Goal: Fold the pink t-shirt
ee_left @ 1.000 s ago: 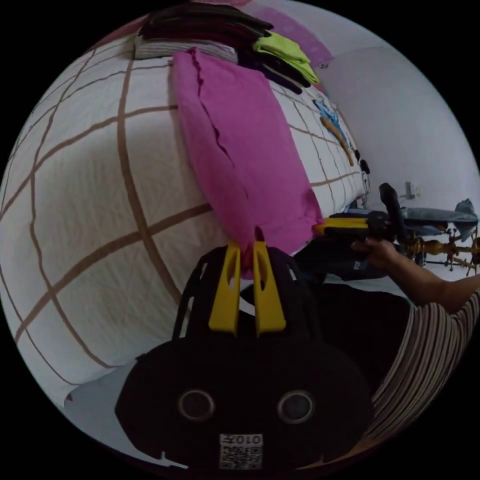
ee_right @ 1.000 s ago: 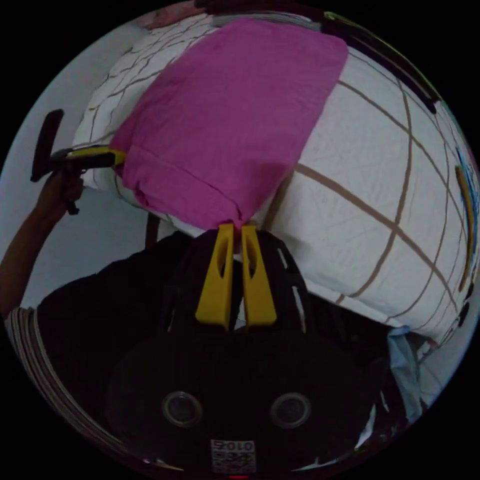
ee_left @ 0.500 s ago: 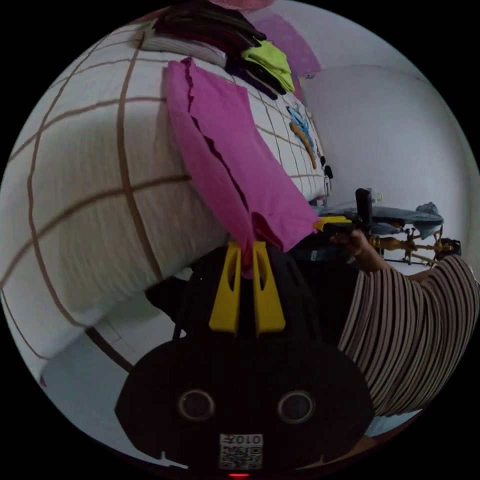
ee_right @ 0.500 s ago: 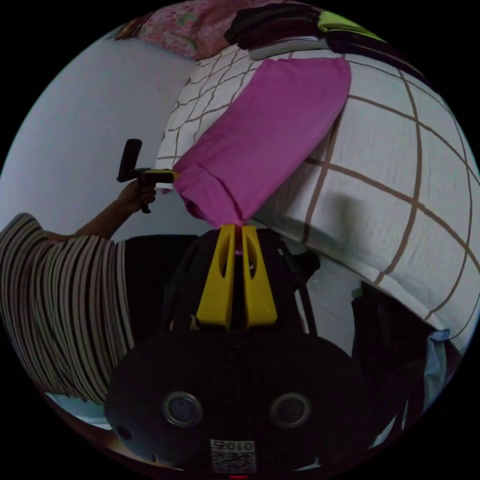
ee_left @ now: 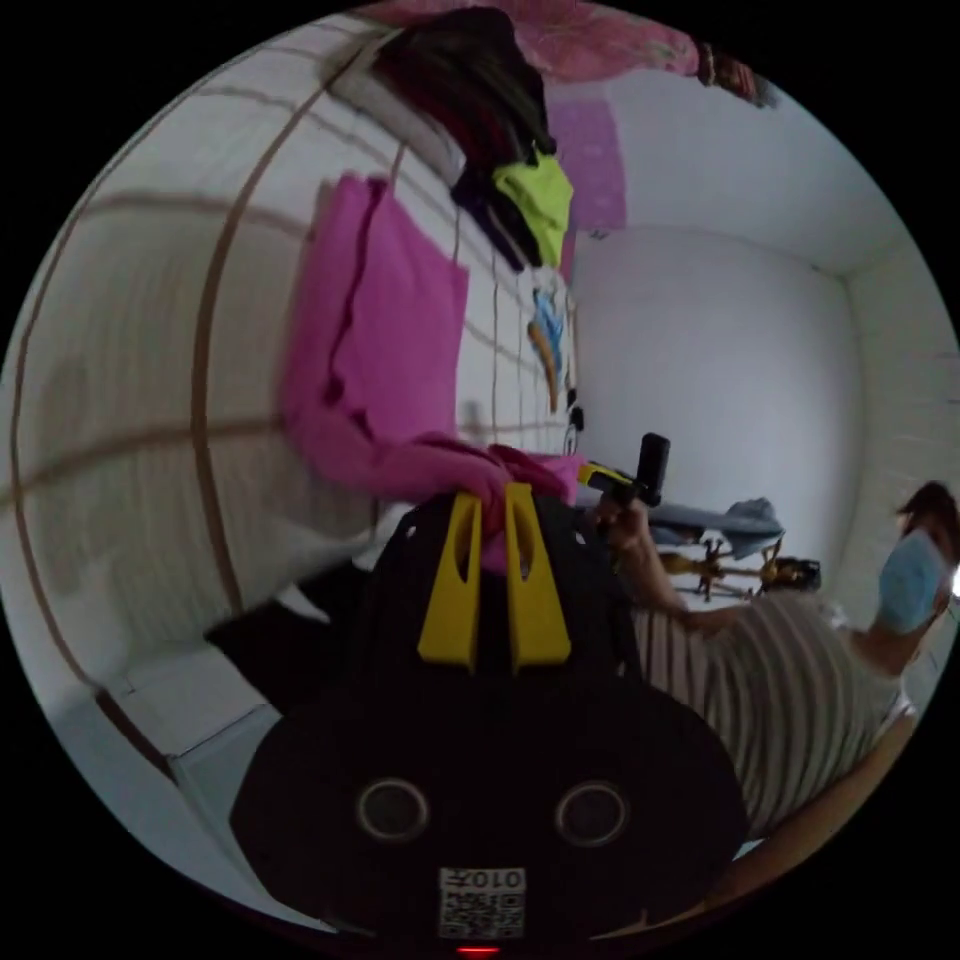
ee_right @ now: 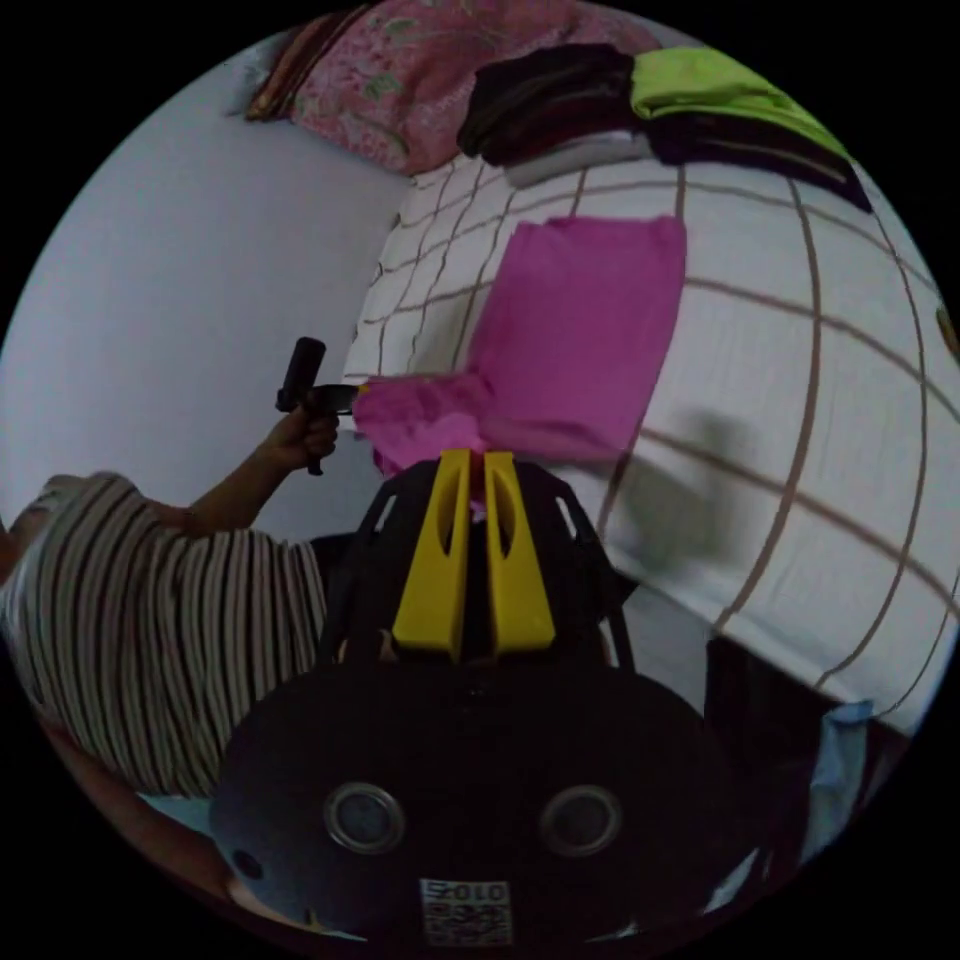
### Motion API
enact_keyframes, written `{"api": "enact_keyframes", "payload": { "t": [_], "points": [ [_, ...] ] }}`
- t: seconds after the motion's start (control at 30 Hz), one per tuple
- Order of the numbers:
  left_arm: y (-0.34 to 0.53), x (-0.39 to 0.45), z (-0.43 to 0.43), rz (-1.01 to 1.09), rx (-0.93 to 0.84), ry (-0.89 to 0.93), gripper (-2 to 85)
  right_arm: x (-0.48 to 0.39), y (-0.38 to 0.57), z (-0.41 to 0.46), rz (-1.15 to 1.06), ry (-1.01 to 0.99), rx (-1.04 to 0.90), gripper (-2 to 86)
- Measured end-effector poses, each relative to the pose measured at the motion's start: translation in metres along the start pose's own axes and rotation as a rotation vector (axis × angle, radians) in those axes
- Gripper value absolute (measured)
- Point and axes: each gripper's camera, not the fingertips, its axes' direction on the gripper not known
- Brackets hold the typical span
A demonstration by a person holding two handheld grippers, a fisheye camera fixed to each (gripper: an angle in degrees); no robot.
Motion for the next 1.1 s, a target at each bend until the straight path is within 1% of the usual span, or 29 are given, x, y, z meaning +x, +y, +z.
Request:
{"api": "enact_keyframes", "payload": {
  "t": [0.07, 0.1, 0.17, 0.2, 0.23, 0.3, 0.33, 0.43, 0.5, 0.6, 0.63, 0.67, 0.7, 0.73, 0.77, 0.8, 0.83, 0.87, 0.93, 0.97, 1.1],
  "points": [
    [-0.056, 0.0, -0.016, -0.036, 0.073, -0.007, 6.2, 0.017, -0.038, -0.016, -0.016, 0.016, 0.022, 4.3],
    [-0.07, -0.002, -0.018, -0.047, 0.087, -0.014, 6.3, 0.034, -0.064, -0.023, -0.009, 0.022, 0.046, 4.3],
    [-0.126, -0.019, -0.017, -0.119, 0.125, -0.068, 6.5, 0.068, -0.101, -0.024, 0.06, -0.056, 0.042, 4.3],
    [-0.139, -0.025, -0.013, -0.137, 0.12, -0.079, 6.6, 0.091, -0.122, -0.02, 0.108, -0.101, 0.04, 4.3],
    [-0.163, -0.038, -0.003, -0.167, 0.078, -0.099, 6.7, 0.11, -0.14, -0.009, 0.15, -0.108, 0.005, 4.3],
    [-0.188, -0.055, 0.011, -0.224, 0.048, -0.123, 7.0, 0.129, -0.157, 0.005, 0.214, -0.039, -0.038, 4.5],
    [-0.197, -0.06, 0.016, -0.236, 0.038, -0.136, 7.3, 0.135, -0.162, 0.008, 0.228, -0.002, -0.026, 4.5],
    [-0.21, -0.056, 0.018, -0.185, -0.002, -0.162, 8.6, 0.139, -0.167, 0.006, 0.213, 0.037, 0.015, 5.0],
    [-0.207, -0.046, 0.01, -0.13, 0.028, -0.153, 9.2, 0.138, -0.164, -0.001, 0.205, 0.053, 0.039, 5.7],
    [-0.19, -0.016, -0.015, -0.009, 0.162, -0.077, 10.0, 0.127, -0.148, -0.024, 0.157, 0.034, 0.181, 6.7],
    [-0.179, -0.001, -0.029, 0.051, 0.244, -0.046, 10.2, 0.121, -0.138, -0.035, 0.145, 0.058, 0.25, 7.1],
    [-0.166, 0.013, -0.041, 0.102, 0.324, -0.044, 10.3, 0.117, -0.132, -0.04, 0.14, 0.07, 0.29, 7.3],
    [-0.159, 0.019, -0.046, 0.118, 0.348, -0.063, 10.4, 0.11, -0.12, -0.047, 0.128, 0.091, 0.342, 8.0],
    [-0.146, 0.029, -0.051, 0.123, 0.352, -0.14, 10.7, 0.104, -0.11, -0.047, 0.115, 0.113, 0.336, 8.9],
    [-0.134, 0.034, -0.049, 0.126, 0.32, -0.219, 10.9, 0.101, -0.106, -0.044, 0.108, 0.129, 0.316, 9.5],
    [-0.128, 0.035, -0.045, 0.129, 0.298, -0.251, 11.2, 0.094, -0.097, -0.033, 0.087, 0.175, 0.254, 10.4],
    [-0.116, 0.035, -0.033, 0.144, 0.234, -0.309, 11.8, 0.086, -0.088, -0.018, 0.059, 0.203, 0.178, 11.3],
    [-0.105, 0.031, -0.017, 0.163, 0.146, -0.369, 12.4, 0.082, -0.084, -0.01, 0.046, 0.203, 0.146, 11.7],
    [-0.088, 0.024, 0.009, 0.186, 0.019, -0.422, 13.2, 0.069, -0.067, 0.019, 0.027, 0.165, 0.056, 12.8],
    [-0.077, 0.02, 0.022, 0.199, -0.021, -0.428, 13.6, 0.066, -0.063, 0.025, 0.026, 0.16, 0.047, 13.0],
    [-0.062, 0.026, 0.036, 0.266, 0.018, -0.442, 14.3, 0.047, -0.054, 0.047, 0.009, 0.207, 0.047, 13.0]
  ]
}}
